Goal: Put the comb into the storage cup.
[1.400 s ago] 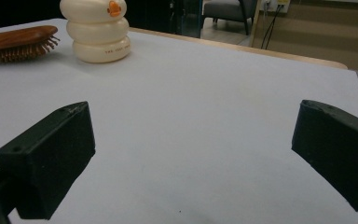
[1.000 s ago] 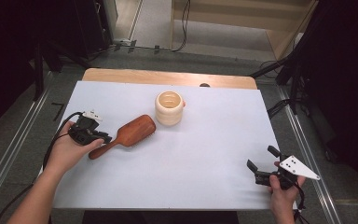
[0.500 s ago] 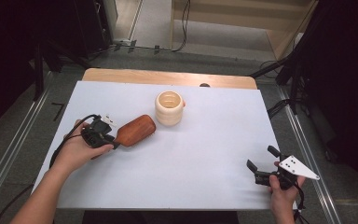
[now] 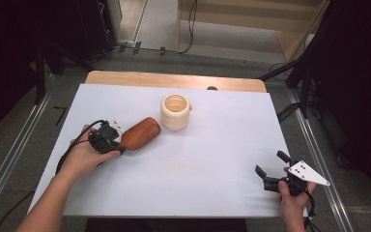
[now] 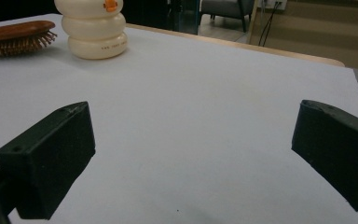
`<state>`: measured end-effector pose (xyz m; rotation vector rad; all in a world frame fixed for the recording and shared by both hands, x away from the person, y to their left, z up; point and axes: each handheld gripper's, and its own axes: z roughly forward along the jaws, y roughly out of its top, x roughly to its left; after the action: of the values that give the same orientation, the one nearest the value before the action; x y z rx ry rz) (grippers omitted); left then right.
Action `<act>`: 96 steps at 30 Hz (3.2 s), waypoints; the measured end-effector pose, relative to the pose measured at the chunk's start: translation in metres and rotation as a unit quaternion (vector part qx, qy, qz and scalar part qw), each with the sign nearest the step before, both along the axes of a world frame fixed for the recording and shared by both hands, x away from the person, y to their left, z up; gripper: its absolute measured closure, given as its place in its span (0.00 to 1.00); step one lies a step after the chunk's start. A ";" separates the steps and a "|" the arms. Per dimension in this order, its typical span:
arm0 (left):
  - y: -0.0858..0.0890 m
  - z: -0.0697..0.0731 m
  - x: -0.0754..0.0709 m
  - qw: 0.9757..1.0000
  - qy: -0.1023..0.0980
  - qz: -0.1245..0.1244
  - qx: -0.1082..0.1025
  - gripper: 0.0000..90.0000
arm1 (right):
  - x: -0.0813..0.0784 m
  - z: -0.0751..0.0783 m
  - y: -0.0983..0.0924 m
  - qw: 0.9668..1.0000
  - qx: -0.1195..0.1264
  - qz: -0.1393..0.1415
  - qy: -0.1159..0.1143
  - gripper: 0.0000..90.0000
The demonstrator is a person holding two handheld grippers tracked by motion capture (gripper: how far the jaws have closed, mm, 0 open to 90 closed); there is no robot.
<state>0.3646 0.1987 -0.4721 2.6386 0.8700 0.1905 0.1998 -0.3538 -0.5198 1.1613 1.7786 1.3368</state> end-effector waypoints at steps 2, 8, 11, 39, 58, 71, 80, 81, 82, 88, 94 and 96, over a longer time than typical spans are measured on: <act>0.001 0.000 0.000 1.000 0.004 0.003 -0.002 0.80 | 0.000 0.000 0.000 1.000 -0.001 -0.001 0.000 0.00; 0.003 -0.002 -0.006 1.000 -0.015 0.009 -0.017 0.81 | 0.000 0.000 0.001 1.000 -0.003 -0.004 0.003 0.00; 0.006 -0.003 -0.008 0.999 -0.020 0.014 -0.031 0.81 | 0.000 0.000 0.001 1.000 -0.004 -0.004 0.002 0.00; 0.008 0.009 -0.048 0.984 -0.112 0.054 -0.131 0.81 | 0.001 0.004 -0.001 1.000 0.010 0.002 0.013 0.00; -0.010 0.022 -0.072 0.959 -0.181 0.070 -0.209 0.81 | 0.017 0.072 0.068 0.997 0.002 0.068 0.022 0.00; -0.009 0.016 -0.085 0.946 -0.195 0.087 -0.243 0.81 | 0.042 0.099 0.122 0.993 0.003 0.108 0.042 0.00; -0.022 0.014 -0.091 0.938 -0.186 0.077 -0.281 0.81 | 0.056 0.102 0.152 0.989 0.012 0.135 0.052 0.00; -0.024 0.014 -0.093 0.936 -0.188 0.078 -0.286 0.81 | 0.057 0.102 0.153 0.989 0.013 0.136 0.053 0.00; -0.025 0.014 -0.093 0.936 -0.189 0.077 -0.289 0.81 | 0.058 0.102 0.156 0.989 0.016 0.138 0.052 0.00; -0.035 0.011 -0.099 0.931 -0.197 0.073 -0.298 0.81 | 0.056 0.096 0.164 0.985 0.028 0.157 0.057 0.00; -0.048 0.007 -0.103 0.929 -0.192 0.061 -0.309 0.81 | 0.055 0.087 0.173 0.981 0.032 0.179 0.064 0.00; -0.050 0.006 -0.104 0.929 -0.192 0.059 -0.311 0.81 | 0.054 0.087 0.175 0.980 0.042 0.183 0.067 0.00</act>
<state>0.2606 0.1485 -0.4664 1.8789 0.7887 0.3769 0.2536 -0.1784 -0.4332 1.0186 2.1283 1.5876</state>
